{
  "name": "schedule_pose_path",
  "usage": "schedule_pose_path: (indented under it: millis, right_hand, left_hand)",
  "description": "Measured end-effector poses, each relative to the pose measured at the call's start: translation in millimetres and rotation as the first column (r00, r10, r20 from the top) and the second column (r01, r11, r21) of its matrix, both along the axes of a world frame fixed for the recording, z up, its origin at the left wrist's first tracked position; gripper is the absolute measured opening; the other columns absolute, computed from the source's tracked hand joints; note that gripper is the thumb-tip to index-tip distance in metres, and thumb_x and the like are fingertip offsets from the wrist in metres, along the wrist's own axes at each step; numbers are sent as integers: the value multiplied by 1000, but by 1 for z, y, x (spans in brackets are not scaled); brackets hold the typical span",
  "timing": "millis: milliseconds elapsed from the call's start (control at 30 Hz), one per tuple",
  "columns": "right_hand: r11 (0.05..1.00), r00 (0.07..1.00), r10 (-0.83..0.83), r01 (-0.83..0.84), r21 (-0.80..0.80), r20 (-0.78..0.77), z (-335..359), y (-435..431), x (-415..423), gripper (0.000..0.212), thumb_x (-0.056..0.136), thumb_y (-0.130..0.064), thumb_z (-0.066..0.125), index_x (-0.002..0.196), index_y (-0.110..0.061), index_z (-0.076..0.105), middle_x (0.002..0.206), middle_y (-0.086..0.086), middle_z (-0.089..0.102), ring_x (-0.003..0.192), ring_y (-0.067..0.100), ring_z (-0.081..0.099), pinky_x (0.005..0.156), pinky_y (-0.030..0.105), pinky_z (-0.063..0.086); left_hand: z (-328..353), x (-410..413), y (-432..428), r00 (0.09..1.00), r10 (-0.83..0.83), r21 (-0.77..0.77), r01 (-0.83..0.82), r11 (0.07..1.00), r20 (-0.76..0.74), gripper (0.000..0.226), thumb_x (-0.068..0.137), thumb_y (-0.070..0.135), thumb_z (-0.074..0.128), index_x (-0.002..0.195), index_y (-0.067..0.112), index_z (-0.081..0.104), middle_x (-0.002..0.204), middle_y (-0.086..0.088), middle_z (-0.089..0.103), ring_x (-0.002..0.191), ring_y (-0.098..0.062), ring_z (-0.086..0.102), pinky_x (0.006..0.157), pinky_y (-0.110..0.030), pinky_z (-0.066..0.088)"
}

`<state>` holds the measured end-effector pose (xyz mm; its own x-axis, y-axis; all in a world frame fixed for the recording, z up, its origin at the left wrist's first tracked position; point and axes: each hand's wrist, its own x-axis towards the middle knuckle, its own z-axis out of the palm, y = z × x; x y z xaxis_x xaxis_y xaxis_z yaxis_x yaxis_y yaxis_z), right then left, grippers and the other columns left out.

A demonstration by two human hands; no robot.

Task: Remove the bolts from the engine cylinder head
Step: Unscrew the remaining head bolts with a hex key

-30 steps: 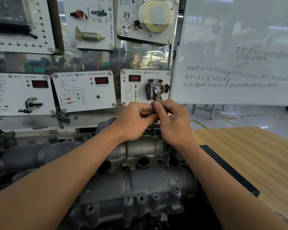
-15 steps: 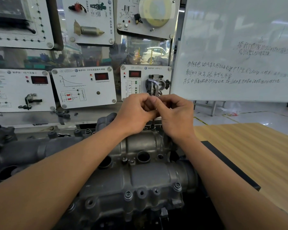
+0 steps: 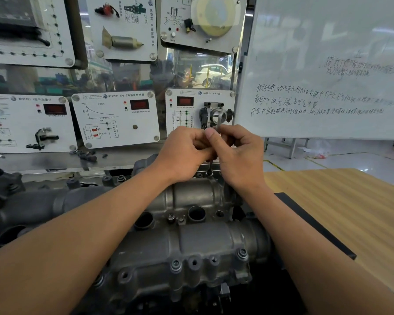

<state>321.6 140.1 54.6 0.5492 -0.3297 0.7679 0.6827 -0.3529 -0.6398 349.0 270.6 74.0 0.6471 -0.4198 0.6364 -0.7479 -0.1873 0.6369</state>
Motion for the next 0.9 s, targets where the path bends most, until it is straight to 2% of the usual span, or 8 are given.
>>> schedule_pose_path:
  millis: [133,267,400,500,667,767,833,900]
  right_hand:
    - [999,1000,21,-22,45,15,2,1,4,6,82,-20,80,85,-17,77,76,0,73,67,5,63,64,16,48]
    - [999,999,19,-17,-51,32,0,-1,3,4,90,-16,71,88,-19,72,80,2,72,72,3,63,68,13,47]
    - [993,1000,7,-4,-120,29,-2,-3,0,12,97,-13,59,92,-20,68,83,0,68,79,7,61,74,18,47]
    - [993,1000,17,-16,-118,6,-2,-2,-2,13,98,-16,57,94,-18,69,84,2,69,80,11,62,75,24,49]
    - [999,1000,12,-12,46,0,2,1,0,11,84,-23,79,90,-14,75,63,-11,65,61,-3,56,64,12,46]
    - [998,1000,6,-6,62,-1,1,2,0,7,82,-21,80,85,-16,76,66,-13,70,62,-4,62,61,10,47]
    - [1000,1000,23,-23,19,10,1,2,-2,2,87,-18,75,87,-16,77,75,-9,74,70,1,68,65,12,50]
    - [998,999,27,-26,-59,18,0,1,-4,10,93,-14,67,90,-14,76,80,-4,75,77,6,70,69,17,52]
  left_hand:
    - [-2,4,-3,996,88,-19,-87,996,22,17,82,15,80,88,1,71,78,-20,70,70,-37,65,68,-48,56]
    - [-1,4,-1,1000,8,14,-8,1000,-15,13,87,10,73,99,6,73,88,-10,75,82,-22,72,80,-44,58]
    - [1,5,4,996,-73,75,78,994,-60,15,95,4,62,104,2,74,97,-10,77,98,-23,73,94,-43,55]
    - [2,4,5,997,-64,78,66,995,-36,13,93,5,65,100,7,76,91,-6,78,93,-18,74,89,-37,58]
    - [2,1,-1,1000,9,-3,-9,1000,29,26,84,10,77,78,33,66,70,10,71,65,0,67,64,-19,55]
    - [0,2,-3,995,65,8,-66,998,71,24,80,6,78,77,27,65,67,6,68,59,-3,62,56,-21,53]
    - [1,3,-2,999,33,39,-35,999,40,11,83,6,75,89,13,71,79,-4,74,71,-15,70,68,-32,59]
    - [4,3,1,998,-49,103,53,993,-41,15,88,6,70,102,11,73,93,-5,77,88,-16,73,84,-35,59]
